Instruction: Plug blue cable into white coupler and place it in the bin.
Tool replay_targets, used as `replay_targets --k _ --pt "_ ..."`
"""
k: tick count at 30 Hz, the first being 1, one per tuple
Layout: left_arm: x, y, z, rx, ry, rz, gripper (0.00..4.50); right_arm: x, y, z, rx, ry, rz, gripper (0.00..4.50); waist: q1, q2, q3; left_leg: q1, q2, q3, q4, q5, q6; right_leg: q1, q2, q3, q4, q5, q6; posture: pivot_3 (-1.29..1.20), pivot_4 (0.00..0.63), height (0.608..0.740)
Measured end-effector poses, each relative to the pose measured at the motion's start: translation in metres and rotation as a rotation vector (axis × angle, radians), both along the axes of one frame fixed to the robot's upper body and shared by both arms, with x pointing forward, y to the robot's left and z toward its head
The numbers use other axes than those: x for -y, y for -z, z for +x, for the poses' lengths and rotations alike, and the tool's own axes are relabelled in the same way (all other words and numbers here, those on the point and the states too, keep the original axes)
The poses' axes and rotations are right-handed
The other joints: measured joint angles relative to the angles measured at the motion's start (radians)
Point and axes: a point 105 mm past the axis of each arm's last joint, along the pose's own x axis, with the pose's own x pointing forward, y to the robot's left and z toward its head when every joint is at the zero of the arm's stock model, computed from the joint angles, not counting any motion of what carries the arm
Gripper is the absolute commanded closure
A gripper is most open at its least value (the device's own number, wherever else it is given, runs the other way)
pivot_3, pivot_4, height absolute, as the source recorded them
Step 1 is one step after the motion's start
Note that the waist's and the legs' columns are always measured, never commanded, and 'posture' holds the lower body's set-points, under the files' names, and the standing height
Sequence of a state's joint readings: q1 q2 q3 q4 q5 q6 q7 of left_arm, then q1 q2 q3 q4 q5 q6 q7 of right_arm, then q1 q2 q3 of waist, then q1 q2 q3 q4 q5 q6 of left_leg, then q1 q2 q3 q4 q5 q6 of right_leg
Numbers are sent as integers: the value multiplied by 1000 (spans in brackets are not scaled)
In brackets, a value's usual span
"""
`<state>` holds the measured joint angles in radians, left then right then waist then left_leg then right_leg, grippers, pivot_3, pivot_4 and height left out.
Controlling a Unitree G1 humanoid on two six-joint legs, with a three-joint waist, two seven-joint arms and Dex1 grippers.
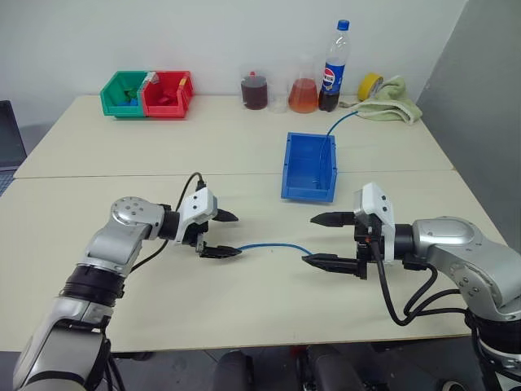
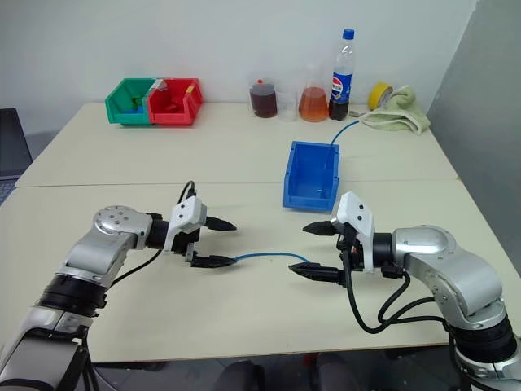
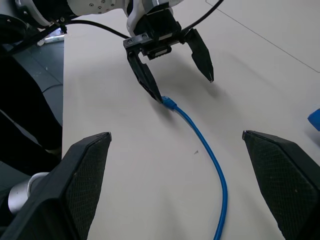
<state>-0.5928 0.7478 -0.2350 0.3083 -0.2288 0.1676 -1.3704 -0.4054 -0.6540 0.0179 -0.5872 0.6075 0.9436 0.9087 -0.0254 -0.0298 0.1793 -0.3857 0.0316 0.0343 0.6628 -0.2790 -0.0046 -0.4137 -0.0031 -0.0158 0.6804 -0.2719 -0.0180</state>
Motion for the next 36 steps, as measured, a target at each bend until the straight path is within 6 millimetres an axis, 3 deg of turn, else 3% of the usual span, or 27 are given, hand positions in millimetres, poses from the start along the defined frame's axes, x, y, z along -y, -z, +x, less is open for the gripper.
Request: replay_targets --k 8,24,36 --pt "-2 20 -8 -9 20 72 0 4 6 0 -19 41 -7 30 0 0 0 0 0 0 0 0 0 0 0 0 0 0 0 0 150 740" --pt "13 26 3 41 22 122 0 1 9 4 -19 41 6 30 2 0 0 0 0 0 1 0 0 1 0 0 0 0 2 0 150 740" --pt "-28 26 -15 -1 -55 197 0 0 12 4 -28 54 14 30 -5 0 0 2 1 0 1 0 0 1 1 0 1 0 2 0 150 740"
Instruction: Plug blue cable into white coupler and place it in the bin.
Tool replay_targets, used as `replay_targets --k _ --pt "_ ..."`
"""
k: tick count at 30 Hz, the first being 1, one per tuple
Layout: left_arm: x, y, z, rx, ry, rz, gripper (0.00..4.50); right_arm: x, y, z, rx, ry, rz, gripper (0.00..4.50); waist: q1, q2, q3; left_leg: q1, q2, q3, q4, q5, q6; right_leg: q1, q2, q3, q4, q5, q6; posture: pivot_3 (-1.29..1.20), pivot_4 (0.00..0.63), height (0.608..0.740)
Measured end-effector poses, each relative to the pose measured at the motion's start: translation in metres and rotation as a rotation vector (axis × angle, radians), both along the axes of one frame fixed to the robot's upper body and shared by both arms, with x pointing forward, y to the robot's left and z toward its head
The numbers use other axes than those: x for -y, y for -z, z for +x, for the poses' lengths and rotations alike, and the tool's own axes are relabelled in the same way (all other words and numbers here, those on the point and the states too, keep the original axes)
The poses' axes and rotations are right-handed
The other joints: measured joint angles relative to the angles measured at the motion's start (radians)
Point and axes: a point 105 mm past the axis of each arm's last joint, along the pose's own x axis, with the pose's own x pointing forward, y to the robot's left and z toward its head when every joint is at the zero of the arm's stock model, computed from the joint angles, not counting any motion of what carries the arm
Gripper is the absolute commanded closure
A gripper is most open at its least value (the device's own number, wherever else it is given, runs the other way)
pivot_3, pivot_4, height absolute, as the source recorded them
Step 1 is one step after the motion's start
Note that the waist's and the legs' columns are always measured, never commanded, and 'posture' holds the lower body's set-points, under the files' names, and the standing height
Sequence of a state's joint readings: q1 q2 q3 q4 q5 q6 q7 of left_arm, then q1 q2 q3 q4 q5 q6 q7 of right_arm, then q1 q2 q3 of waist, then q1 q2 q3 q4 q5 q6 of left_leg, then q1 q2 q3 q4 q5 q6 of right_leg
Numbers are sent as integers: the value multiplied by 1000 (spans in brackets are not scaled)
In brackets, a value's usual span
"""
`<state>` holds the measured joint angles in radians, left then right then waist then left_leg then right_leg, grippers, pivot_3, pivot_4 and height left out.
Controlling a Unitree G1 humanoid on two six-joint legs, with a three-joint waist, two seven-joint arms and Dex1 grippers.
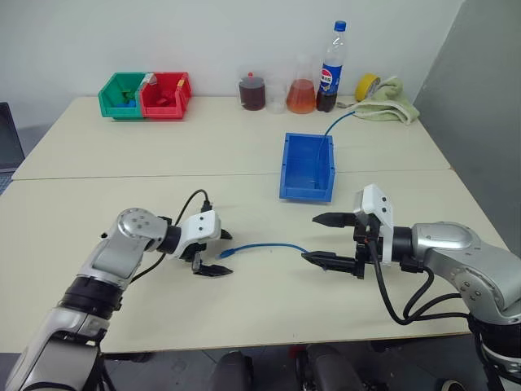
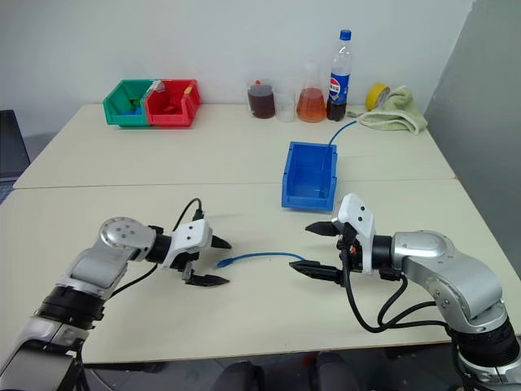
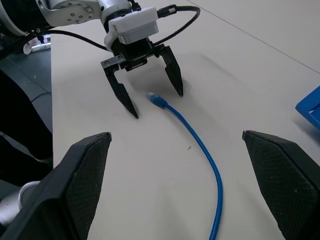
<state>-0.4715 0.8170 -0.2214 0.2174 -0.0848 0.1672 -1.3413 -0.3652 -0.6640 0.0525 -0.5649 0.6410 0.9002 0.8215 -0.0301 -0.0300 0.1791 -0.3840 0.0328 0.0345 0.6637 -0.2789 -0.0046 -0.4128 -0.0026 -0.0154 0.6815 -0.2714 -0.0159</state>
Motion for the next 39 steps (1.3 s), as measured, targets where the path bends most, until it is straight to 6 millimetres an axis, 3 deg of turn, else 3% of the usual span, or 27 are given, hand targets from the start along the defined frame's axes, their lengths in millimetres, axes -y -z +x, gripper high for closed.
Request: replay_targets --k 8,14,25,35,39 --pt "-13 2 -8 -13 -104 -35 0 -2 0 0 -1 4 8 30 -1 0 0 1 0 0 0 0 0 0 0 0 0 0 0 0 150 740" --pt "-11 3 -15 -27 -117 -52 0 -4 -1 0 10 -3 16 30 1 0 0 1 0 0 0 0 0 1 0 0 0 0 0 0 150 740" --pt "-11 4 -17 -37 -128 -68 1871 -4 2 2 7 -5 16 0 1 0 0 1 0 0 0 0 0 1 0 0 0 0 0 0 150 740" --pt "-4 4 -11 -30 -119 -83 4098 -4 2 2 7 -3 13 0 5 0 0 1 -1 0 0 0 0 1 -1 0 0 0 0 0 150 740" --pt "-4 4 -11 -30 -115 -87 4261 -3 3 2 6 -1 13 0 5 0 0 1 -1 0 0 0 0 1 -1 0 0 0 0 0 150 740"
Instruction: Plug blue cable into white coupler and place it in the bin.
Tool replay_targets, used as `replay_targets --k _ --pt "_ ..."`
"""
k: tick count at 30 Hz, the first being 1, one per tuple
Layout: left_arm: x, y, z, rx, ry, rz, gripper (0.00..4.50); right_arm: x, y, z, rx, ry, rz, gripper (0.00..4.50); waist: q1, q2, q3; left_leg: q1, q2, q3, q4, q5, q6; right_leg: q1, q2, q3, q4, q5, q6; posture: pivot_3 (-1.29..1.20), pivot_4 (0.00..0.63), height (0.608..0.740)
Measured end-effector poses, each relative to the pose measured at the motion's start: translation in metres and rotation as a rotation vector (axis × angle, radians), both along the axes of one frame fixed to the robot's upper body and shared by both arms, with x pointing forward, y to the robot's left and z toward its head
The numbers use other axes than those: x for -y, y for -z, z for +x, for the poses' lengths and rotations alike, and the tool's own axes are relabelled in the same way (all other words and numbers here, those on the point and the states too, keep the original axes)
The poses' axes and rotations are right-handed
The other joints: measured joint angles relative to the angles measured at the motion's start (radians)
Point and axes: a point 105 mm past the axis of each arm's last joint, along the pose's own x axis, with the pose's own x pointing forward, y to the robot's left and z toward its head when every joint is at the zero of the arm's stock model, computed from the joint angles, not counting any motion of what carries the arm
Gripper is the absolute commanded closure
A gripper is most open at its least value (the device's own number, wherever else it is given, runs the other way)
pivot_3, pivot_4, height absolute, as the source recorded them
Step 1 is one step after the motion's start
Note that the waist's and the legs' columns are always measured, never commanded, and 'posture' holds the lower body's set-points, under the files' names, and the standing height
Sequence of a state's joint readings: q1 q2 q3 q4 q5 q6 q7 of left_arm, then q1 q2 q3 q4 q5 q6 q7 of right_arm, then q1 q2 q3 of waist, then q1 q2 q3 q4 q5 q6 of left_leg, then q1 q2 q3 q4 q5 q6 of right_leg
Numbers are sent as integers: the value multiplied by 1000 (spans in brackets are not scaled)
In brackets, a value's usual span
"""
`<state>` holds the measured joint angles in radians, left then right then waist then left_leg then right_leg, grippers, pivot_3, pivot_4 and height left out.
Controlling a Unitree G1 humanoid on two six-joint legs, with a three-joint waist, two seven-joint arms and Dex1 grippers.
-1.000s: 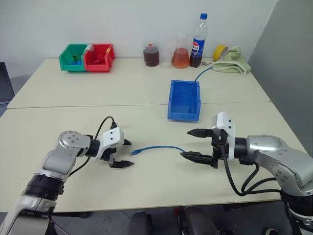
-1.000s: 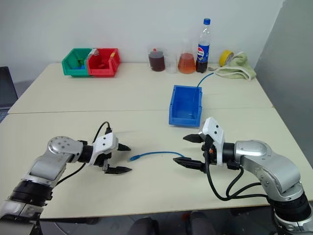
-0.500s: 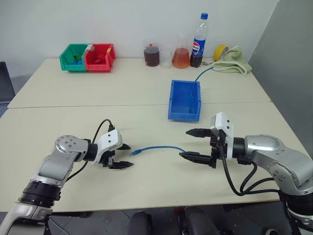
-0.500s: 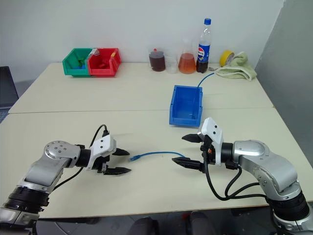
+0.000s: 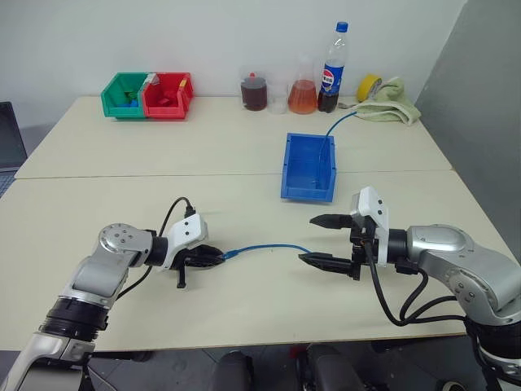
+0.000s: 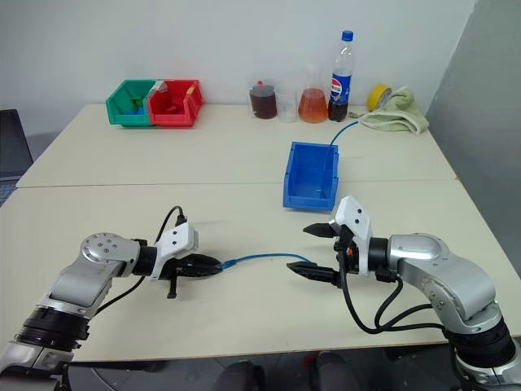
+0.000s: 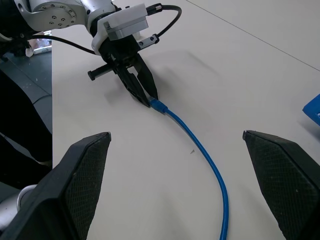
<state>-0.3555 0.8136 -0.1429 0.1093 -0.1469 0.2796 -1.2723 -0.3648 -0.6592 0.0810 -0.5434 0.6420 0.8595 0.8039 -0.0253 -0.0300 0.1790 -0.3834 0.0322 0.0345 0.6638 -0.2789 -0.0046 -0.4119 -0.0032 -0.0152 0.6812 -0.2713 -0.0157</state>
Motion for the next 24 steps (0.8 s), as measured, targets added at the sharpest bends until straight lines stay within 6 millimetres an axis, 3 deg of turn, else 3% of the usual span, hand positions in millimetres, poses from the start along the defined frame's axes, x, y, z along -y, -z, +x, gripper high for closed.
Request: replay_targets --k 11,18,24 --pt "-1 -3 3 -15 -56 -51 4261 1 0 -1 -3 3 -1 0 0 0 0 0 0 0 0 0 0 0 0 0 0 0 0 0 150 740" --pt "13 -54 3 70 -143 -306 4261 1 -12 -8 -17 -9 35 0 -1 0 0 -1 0 0 0 0 0 0 0 0 0 0 0 0 150 740" --pt "35 -89 1 55 -284 -636 4261 0 -19 -12 -67 -25 90 0 -1 0 0 0 0 -1 1 0 0 2 0 0 0 1 2 0 150 740"
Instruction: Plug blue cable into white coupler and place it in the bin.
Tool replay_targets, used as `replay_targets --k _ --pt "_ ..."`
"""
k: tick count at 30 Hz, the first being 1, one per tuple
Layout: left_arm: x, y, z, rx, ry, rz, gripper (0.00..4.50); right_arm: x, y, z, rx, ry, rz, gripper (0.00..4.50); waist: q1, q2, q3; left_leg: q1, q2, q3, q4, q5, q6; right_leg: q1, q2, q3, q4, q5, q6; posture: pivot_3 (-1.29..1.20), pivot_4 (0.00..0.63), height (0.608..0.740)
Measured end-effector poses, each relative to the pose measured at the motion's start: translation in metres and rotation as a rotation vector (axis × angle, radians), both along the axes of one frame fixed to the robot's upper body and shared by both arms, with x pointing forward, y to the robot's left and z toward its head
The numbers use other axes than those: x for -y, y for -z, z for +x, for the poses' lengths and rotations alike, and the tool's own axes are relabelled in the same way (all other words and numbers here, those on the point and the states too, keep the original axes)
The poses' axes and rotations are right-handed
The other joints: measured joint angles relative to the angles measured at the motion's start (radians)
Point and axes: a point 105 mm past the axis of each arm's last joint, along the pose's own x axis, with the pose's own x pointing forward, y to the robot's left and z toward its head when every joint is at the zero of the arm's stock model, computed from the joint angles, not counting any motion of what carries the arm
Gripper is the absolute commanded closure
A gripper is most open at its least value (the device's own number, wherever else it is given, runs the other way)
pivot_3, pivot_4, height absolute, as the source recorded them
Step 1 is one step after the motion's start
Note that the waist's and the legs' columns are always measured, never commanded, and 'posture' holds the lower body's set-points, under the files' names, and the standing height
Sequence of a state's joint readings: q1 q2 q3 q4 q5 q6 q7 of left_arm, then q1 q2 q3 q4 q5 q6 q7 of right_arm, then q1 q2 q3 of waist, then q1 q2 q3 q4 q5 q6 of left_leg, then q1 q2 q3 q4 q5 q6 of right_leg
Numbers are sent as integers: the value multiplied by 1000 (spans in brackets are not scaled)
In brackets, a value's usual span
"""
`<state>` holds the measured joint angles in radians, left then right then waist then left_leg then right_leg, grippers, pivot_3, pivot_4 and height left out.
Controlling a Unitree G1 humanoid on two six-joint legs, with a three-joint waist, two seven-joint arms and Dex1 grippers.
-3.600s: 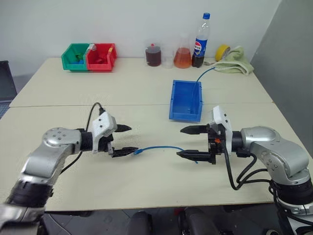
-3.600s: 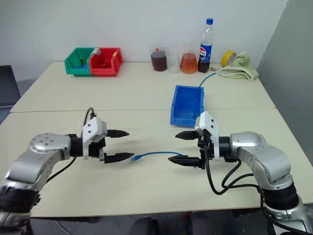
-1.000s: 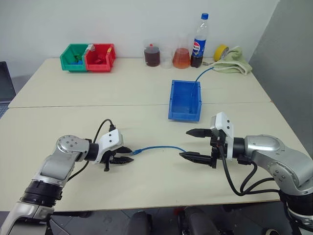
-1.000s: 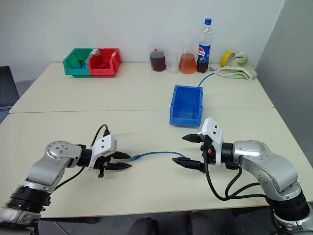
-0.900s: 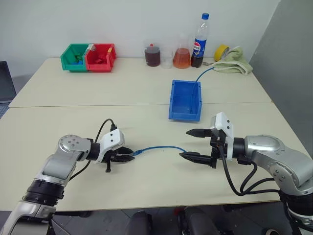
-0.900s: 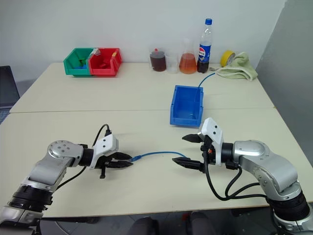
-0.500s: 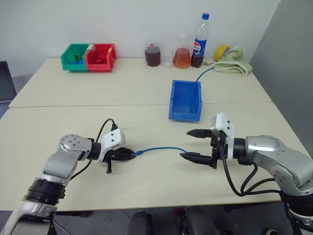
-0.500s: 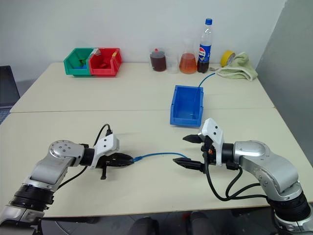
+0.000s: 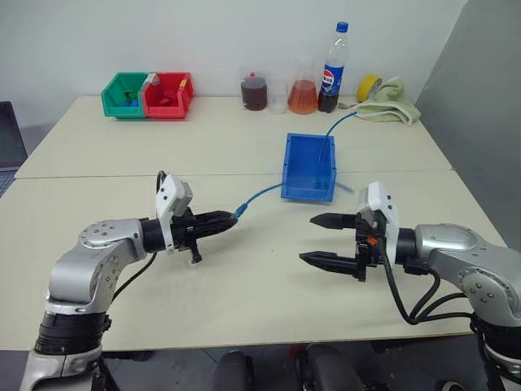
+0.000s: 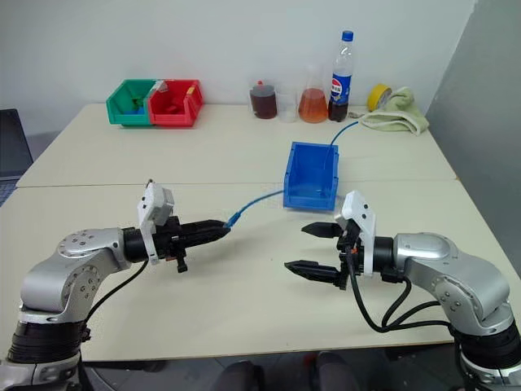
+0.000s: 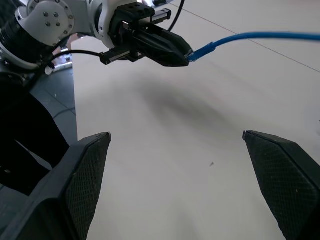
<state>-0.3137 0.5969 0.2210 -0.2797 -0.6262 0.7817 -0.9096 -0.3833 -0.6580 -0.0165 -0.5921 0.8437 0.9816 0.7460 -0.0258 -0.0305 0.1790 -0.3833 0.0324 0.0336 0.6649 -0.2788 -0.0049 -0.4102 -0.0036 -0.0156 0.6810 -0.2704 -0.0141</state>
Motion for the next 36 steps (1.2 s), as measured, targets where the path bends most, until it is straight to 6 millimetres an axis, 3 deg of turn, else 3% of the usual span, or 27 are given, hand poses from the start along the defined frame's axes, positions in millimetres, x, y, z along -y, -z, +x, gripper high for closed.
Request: replay_targets --k 7,15,24,36 --pt "25 -12 6 -73 -117 -333 4261 -13 -16 9 -82 43 195 0 0 -1 -1 1 0 0 1 1 -1 2 0 0 0 1 1 0 150 740" --pt "53 -20 4 -200 -81 -605 4261 -31 -25 31 -257 160 471 0 0 -1 -1 1 -1 0 1 1 -1 2 0 1 0 3 -1 0 150 740" --pt "53 -25 -14 -336 61 -661 4261 -25 -21 45 -386 227 573 0 -2 -1 -1 1 -1 0 1 1 -1 2 0 1 0 1 2 0 150 740" --pt "46 -21 -27 -468 165 -600 4261 -37 -26 42 -399 162 566 0 -2 -1 -1 1 -1 0 0 1 -1 1 0 1 -1 1 2 0 150 740"
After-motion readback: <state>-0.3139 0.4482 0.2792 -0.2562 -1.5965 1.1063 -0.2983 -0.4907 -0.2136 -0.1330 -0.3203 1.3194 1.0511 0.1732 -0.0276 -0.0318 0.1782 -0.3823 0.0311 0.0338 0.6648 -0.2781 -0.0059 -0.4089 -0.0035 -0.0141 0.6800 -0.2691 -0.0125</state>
